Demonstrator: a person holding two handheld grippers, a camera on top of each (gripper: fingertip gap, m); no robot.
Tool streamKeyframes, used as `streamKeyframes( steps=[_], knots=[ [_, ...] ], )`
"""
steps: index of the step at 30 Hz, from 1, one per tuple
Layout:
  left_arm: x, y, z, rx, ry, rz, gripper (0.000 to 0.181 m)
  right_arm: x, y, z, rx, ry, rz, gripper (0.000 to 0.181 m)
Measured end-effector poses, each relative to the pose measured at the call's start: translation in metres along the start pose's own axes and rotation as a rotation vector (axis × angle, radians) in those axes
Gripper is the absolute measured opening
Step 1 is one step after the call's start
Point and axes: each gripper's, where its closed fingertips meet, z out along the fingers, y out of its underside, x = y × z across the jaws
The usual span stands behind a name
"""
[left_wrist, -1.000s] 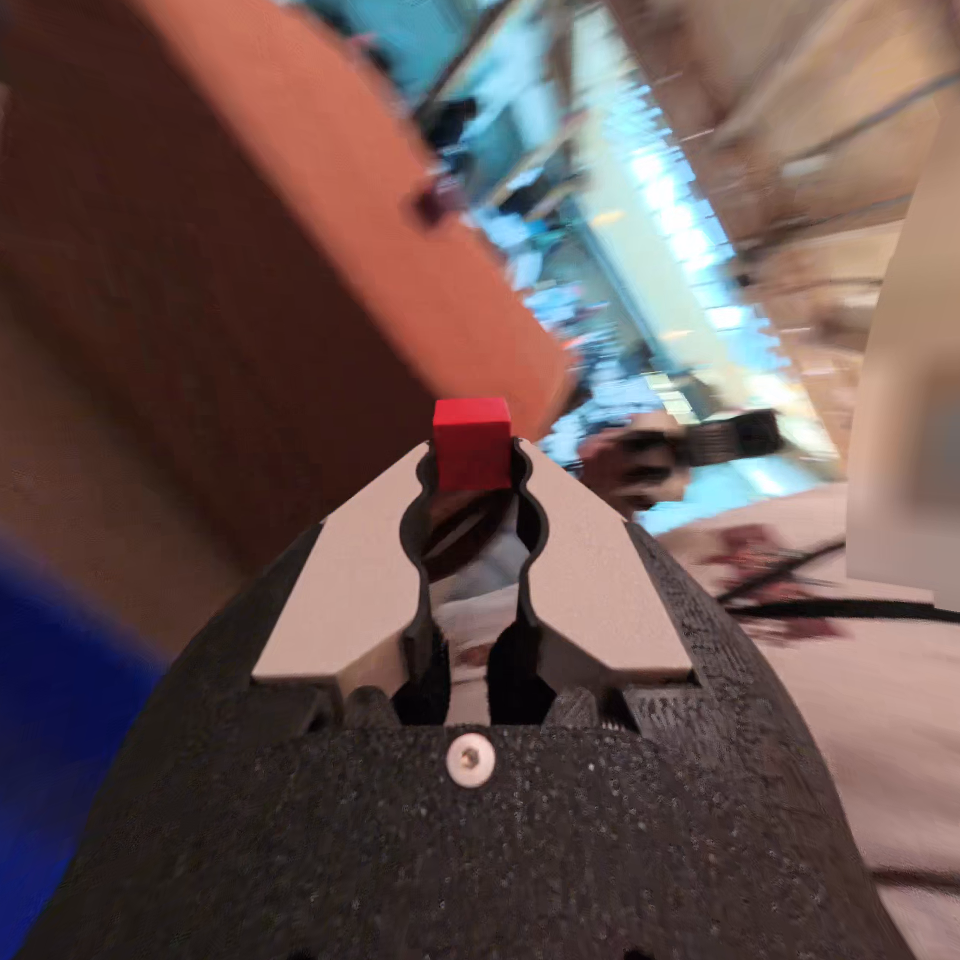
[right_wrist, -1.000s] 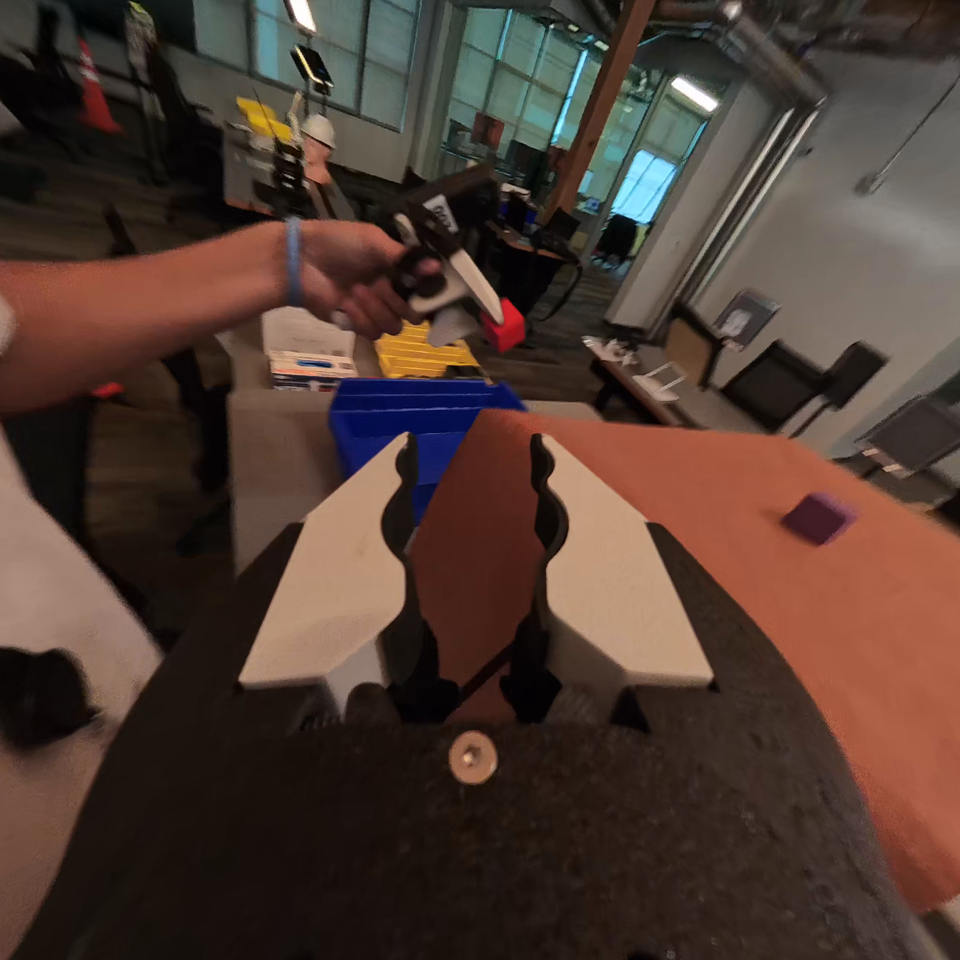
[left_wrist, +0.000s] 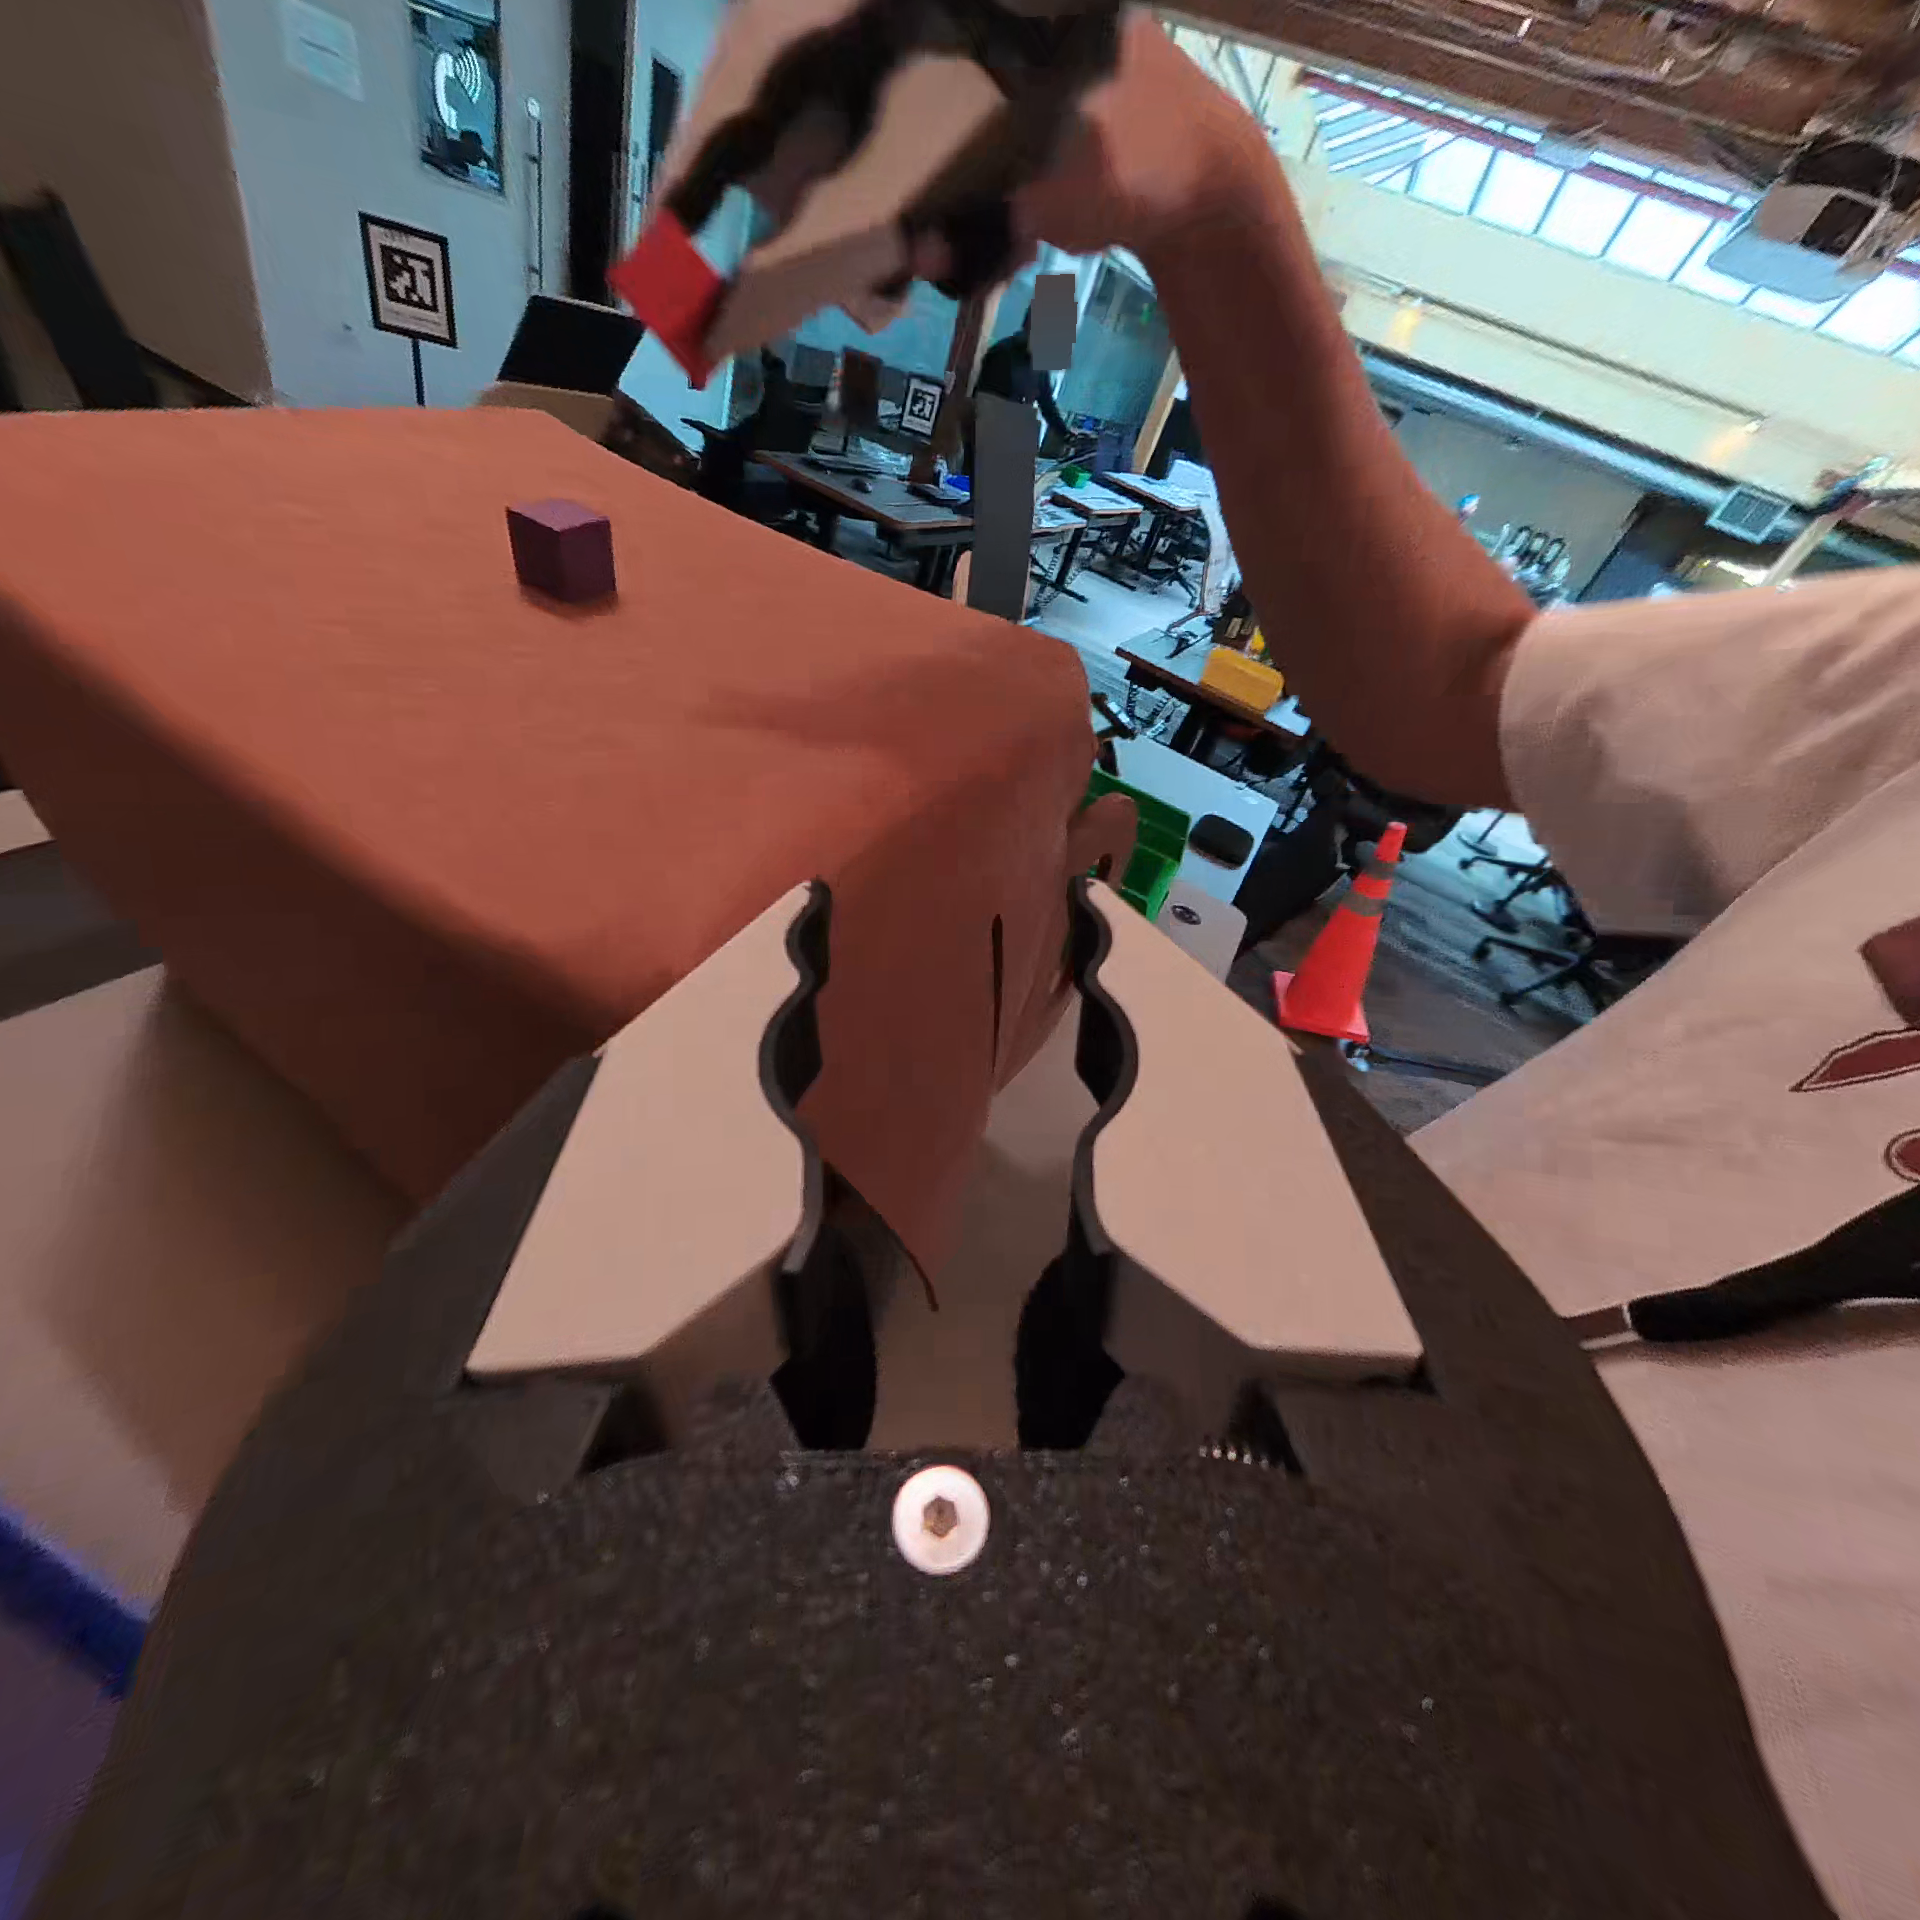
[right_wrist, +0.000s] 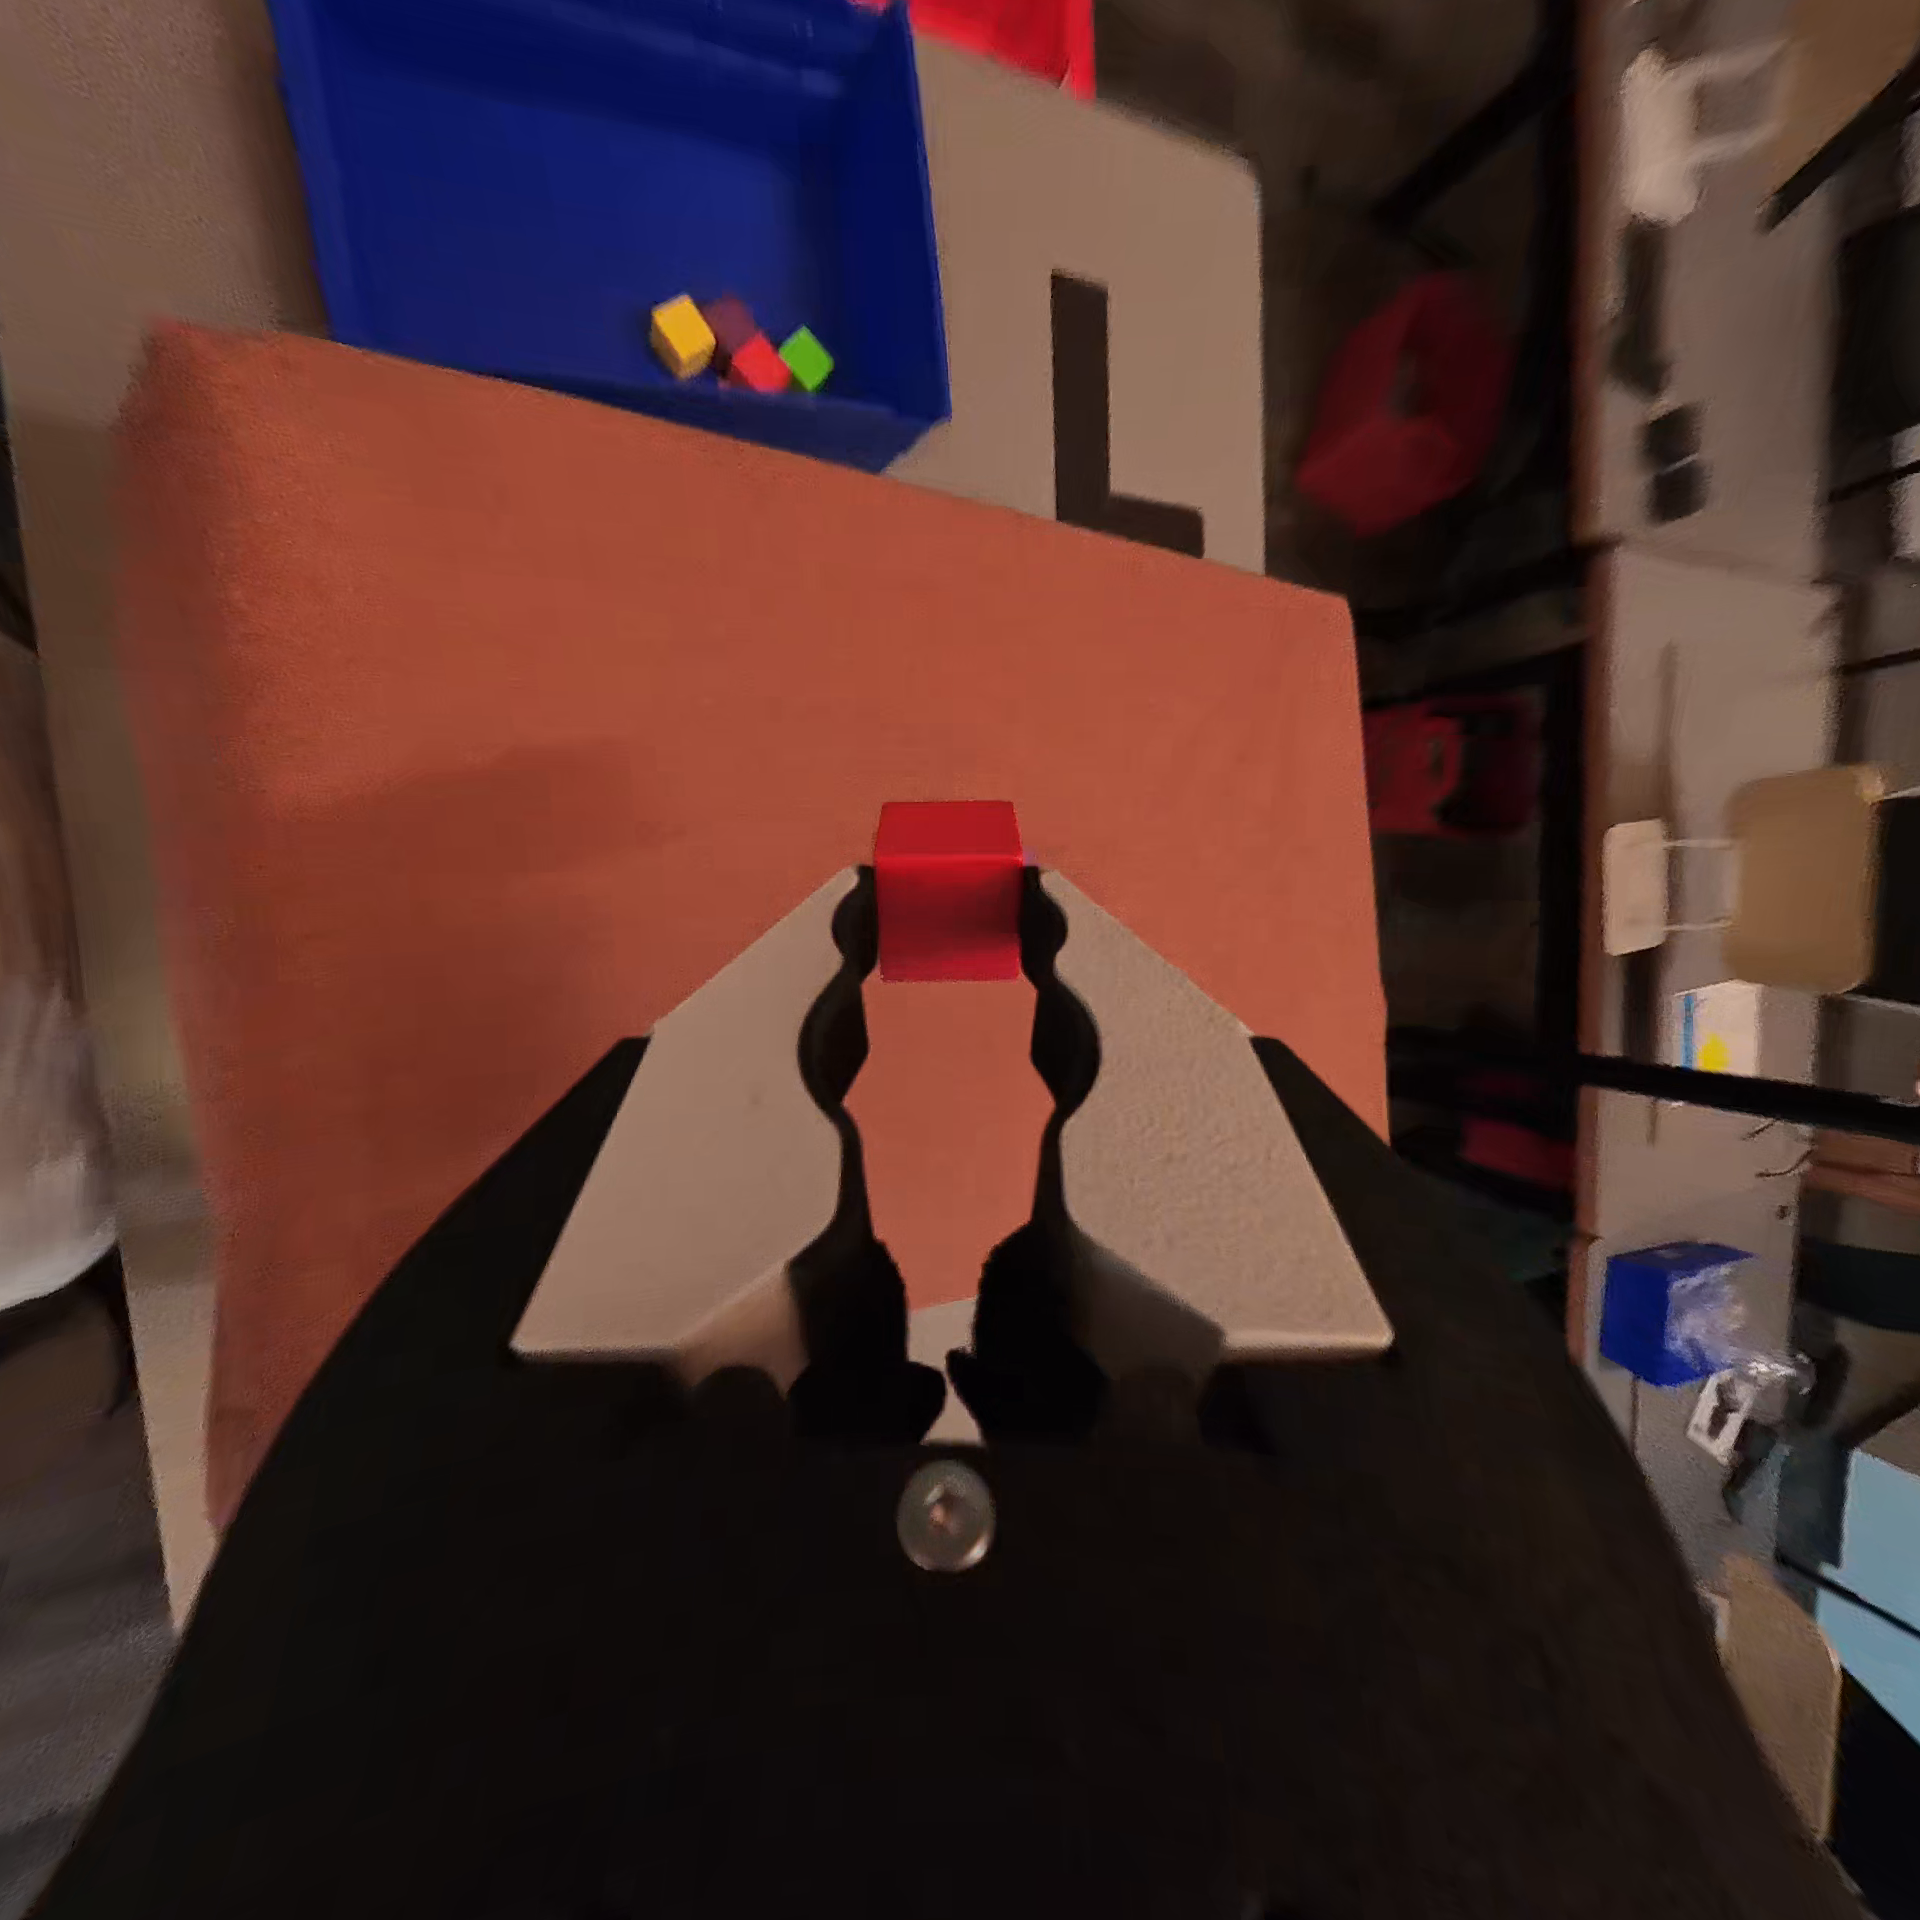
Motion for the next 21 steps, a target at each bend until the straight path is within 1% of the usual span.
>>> streamKeyframes(
  steps=[1,3,5,6,10,14,21],
  knots=[
    [0.003,0.002,0.000,0.002,-0.004,0.014,0.047,0.010,0.003,0.011,-0.047,-0.042,0.003,0.026],
    [0.009,0.004,0.001,0.004,-0.005,0.023,0.047,0.017,0.019,0.031,-0.184,-0.164,0.014,0.026],
    [0.016,0.004,0.004,0.001,0.000,0.033,0.047,0.020,0.032,0.042,-0.280,-0.253,0.036,0.026],
    [0.020,0.003,0.006,-0.002,0.006,0.047,0.047,0.023,0.035,0.046,-0.305,-0.272,0.032,0.026],
    [0.034,0.005,0.012,-0.025,0.013,0.113,0.047,0.021,0.043,0.057,-0.368,-0.336,0.010,0.026],
    [0.035,0.010,0.012,-0.048,-0.005,0.146,0.047,0.019,0.042,0.059,-0.395,-0.353,-0.002,0.026],
    [0.031,0.016,0.011,-0.061,0.011,0.112,0.047,0.015,0.038,0.064,-0.440,-0.386,0.018,0.026]
  ],
)
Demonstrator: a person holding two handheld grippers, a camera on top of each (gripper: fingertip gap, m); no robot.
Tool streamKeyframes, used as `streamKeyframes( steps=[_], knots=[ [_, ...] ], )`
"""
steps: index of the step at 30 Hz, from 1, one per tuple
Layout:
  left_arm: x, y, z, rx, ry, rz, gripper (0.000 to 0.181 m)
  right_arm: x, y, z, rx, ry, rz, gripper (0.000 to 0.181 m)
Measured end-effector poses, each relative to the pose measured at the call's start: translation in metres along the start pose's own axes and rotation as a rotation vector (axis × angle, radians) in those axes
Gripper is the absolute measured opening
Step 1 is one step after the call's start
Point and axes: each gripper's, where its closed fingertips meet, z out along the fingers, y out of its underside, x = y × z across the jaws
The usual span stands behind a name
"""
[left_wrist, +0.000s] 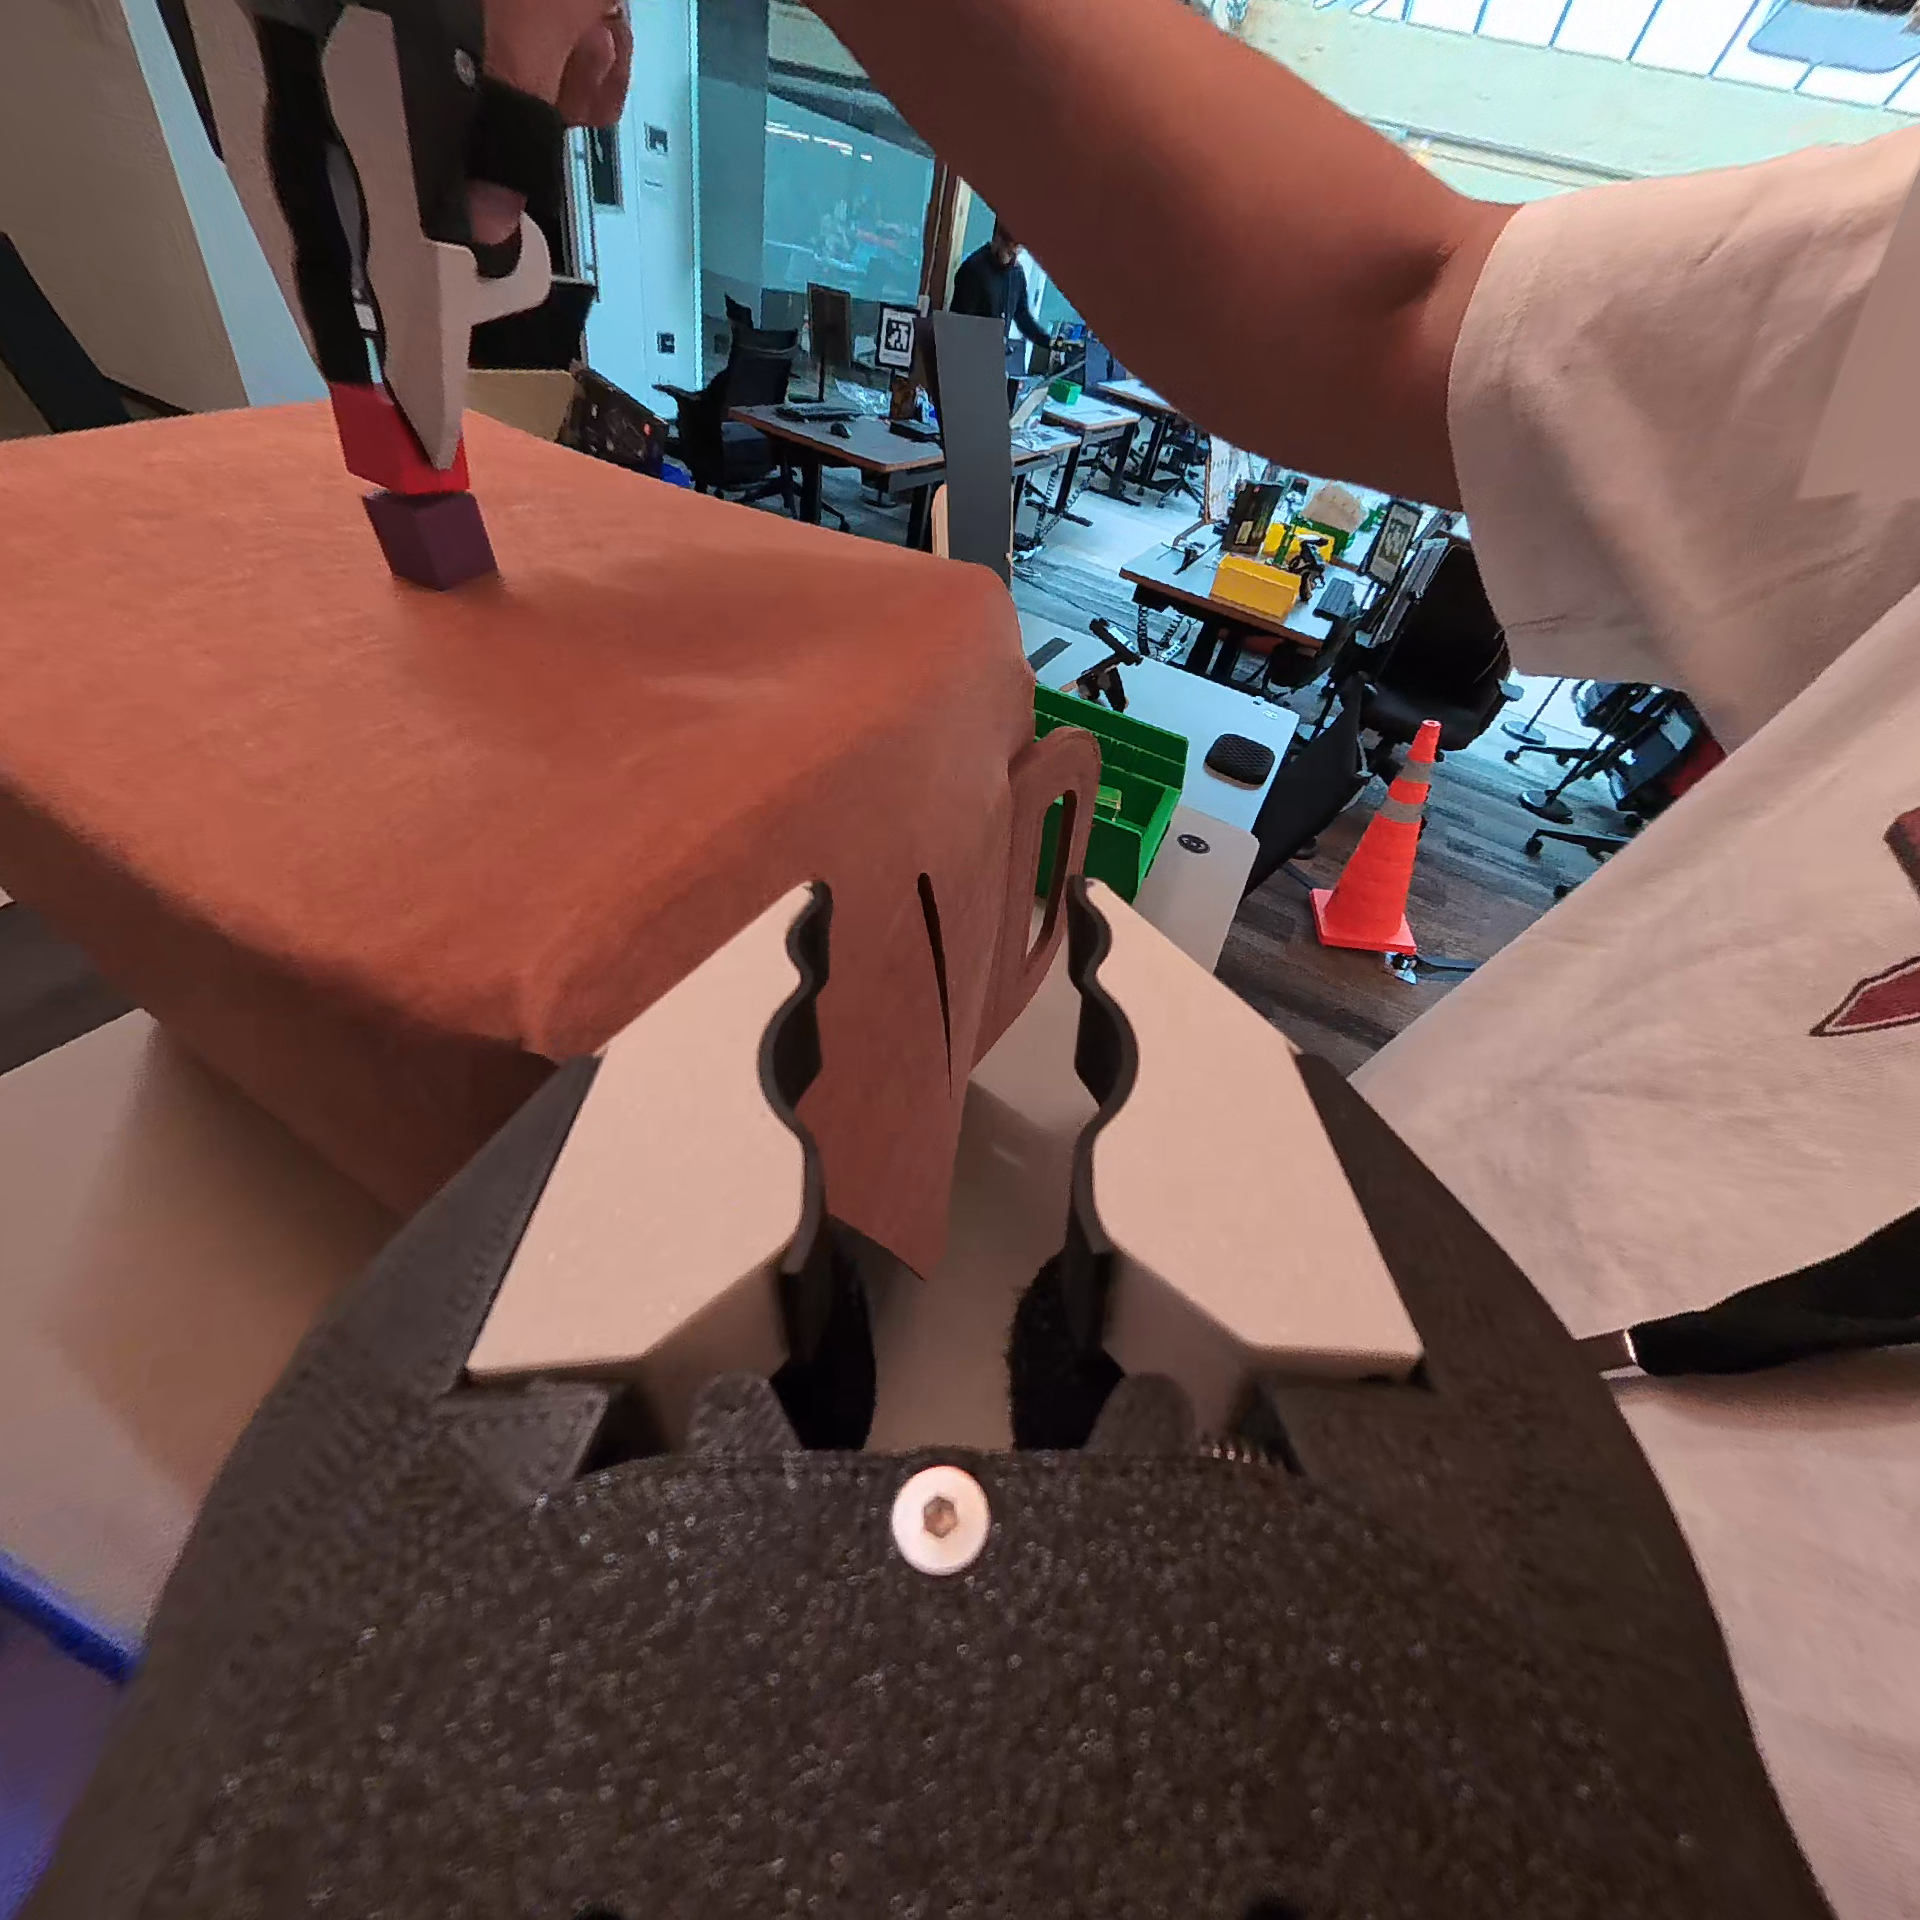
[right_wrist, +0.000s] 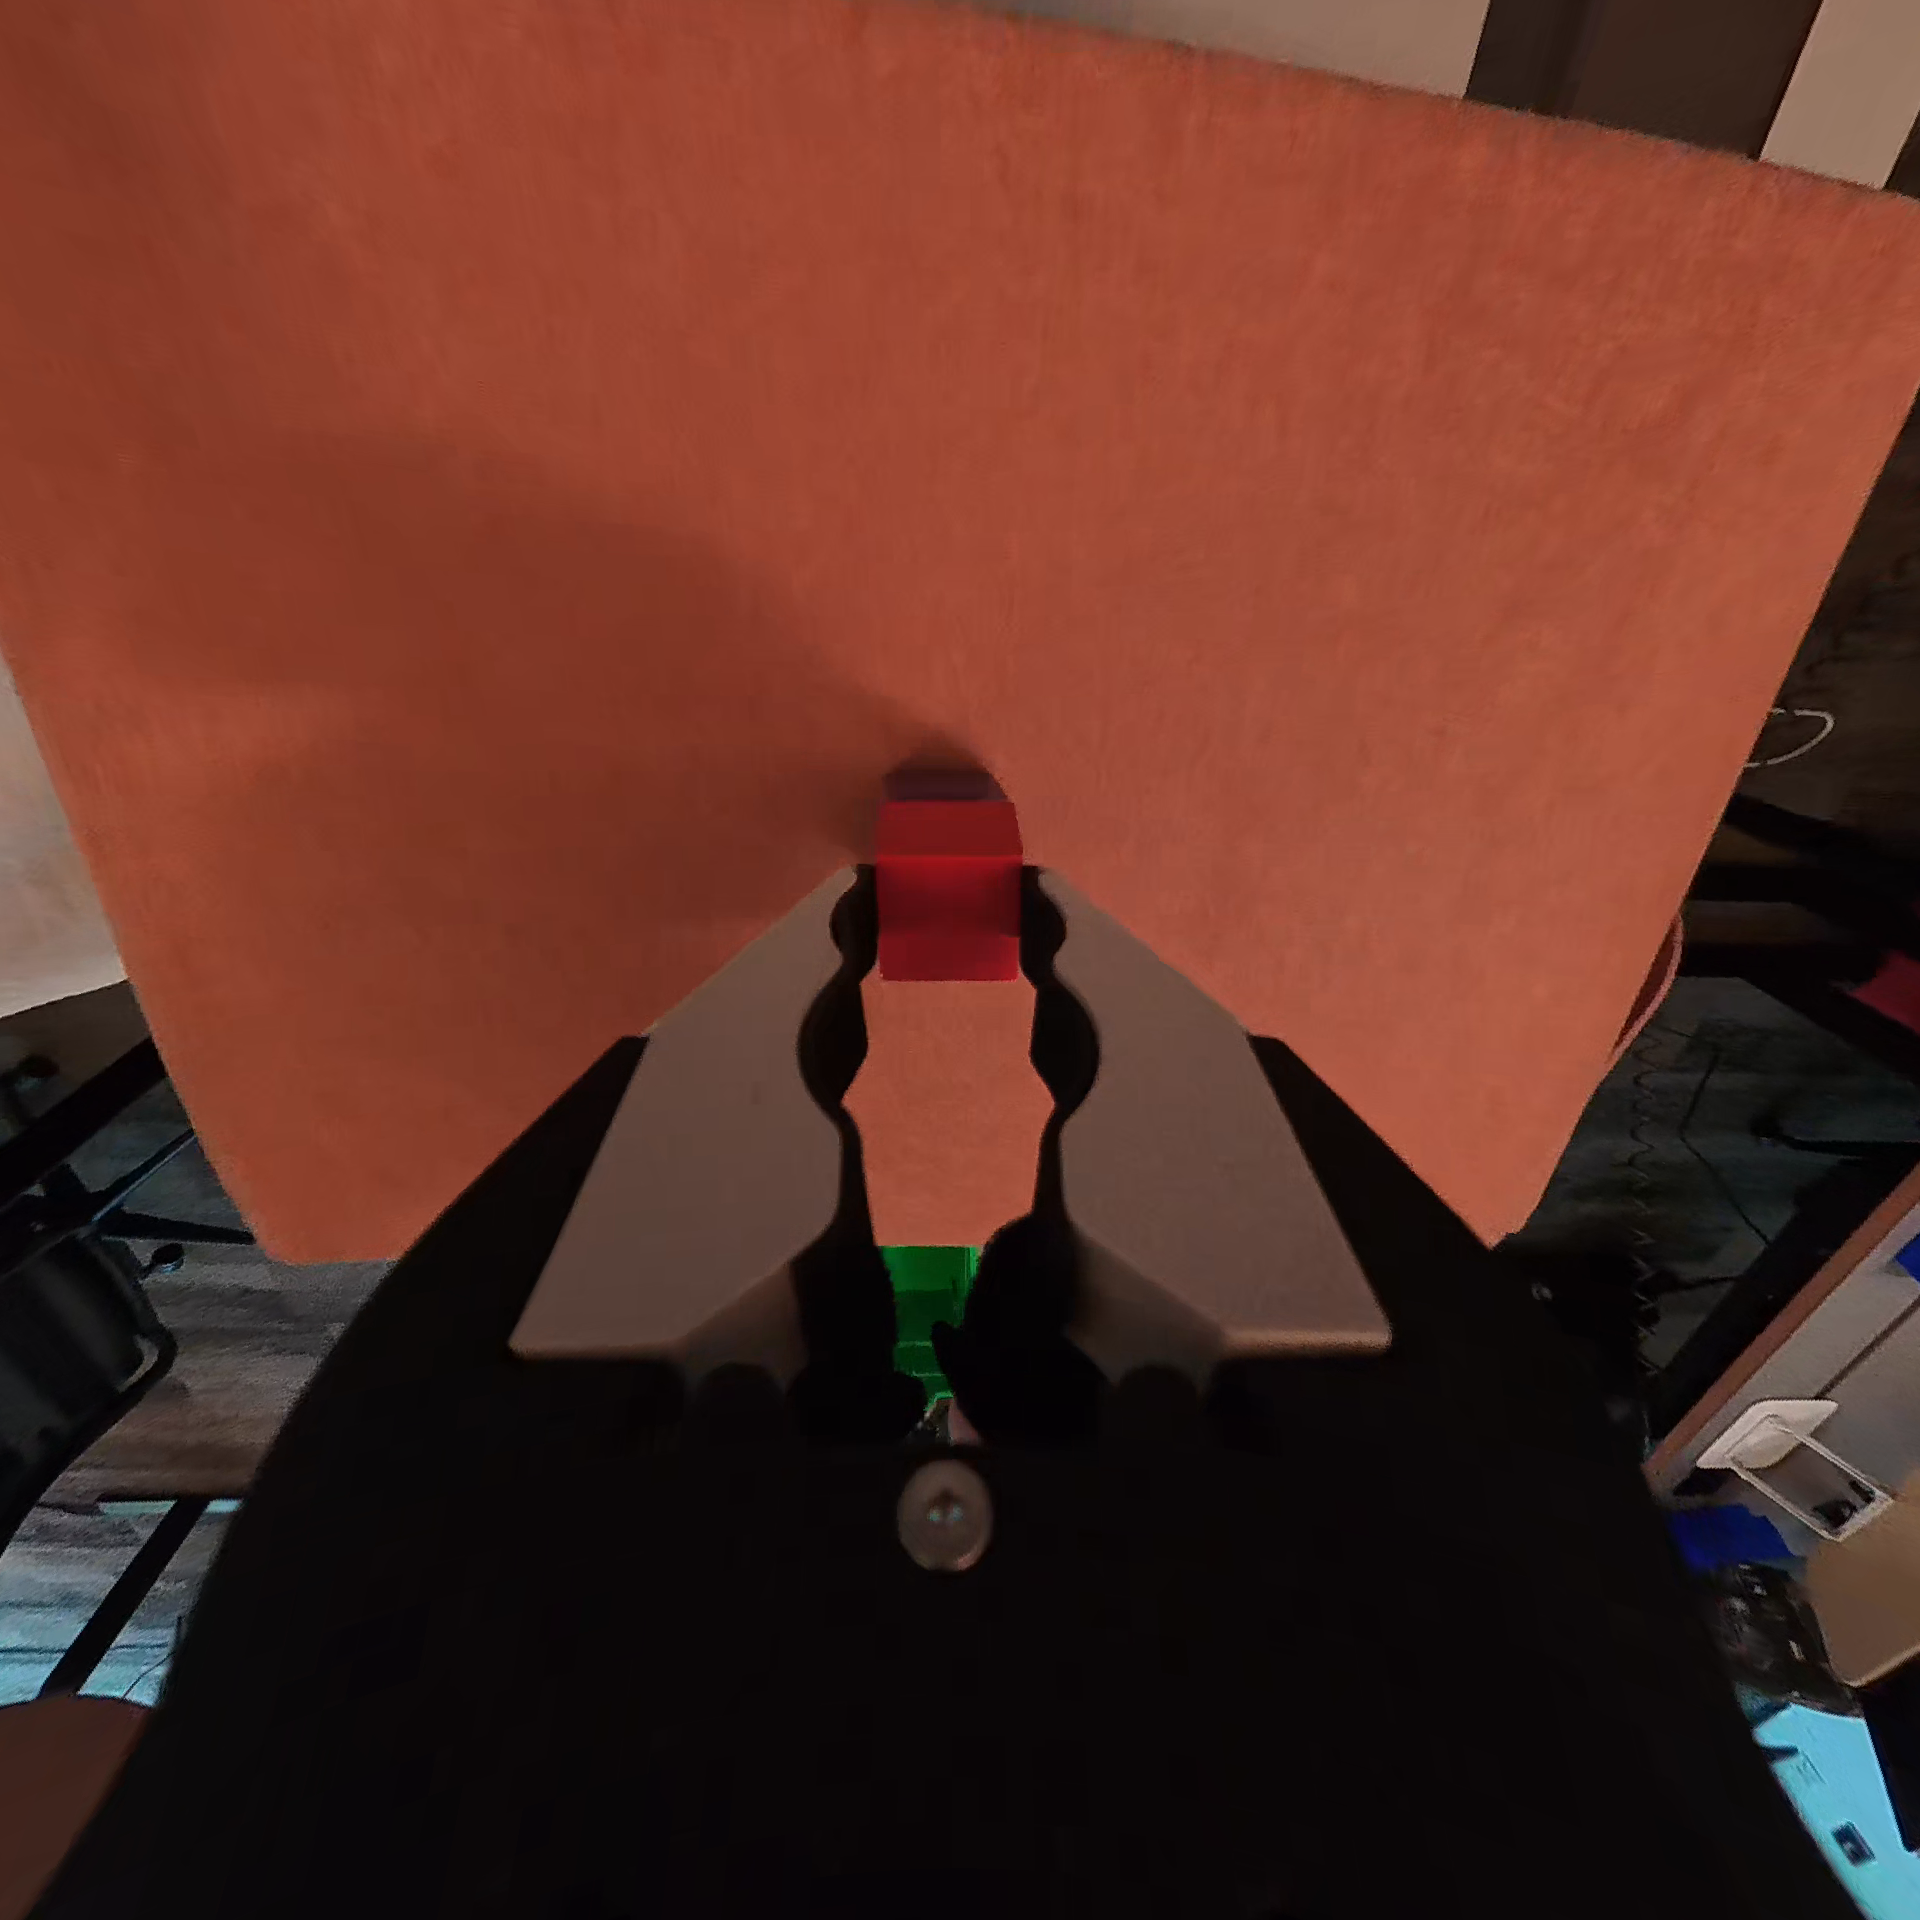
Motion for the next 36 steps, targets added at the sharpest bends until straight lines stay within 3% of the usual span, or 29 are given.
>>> streamKeyframes(
  steps=[36],
  knots=[
    [0.0011,0.0044,0.0037,-0.031,0.001,0.030,0.047,-0.0005,0.0004,0.0076,-0.055,-0.061,0.036,0.026]
  ],
)
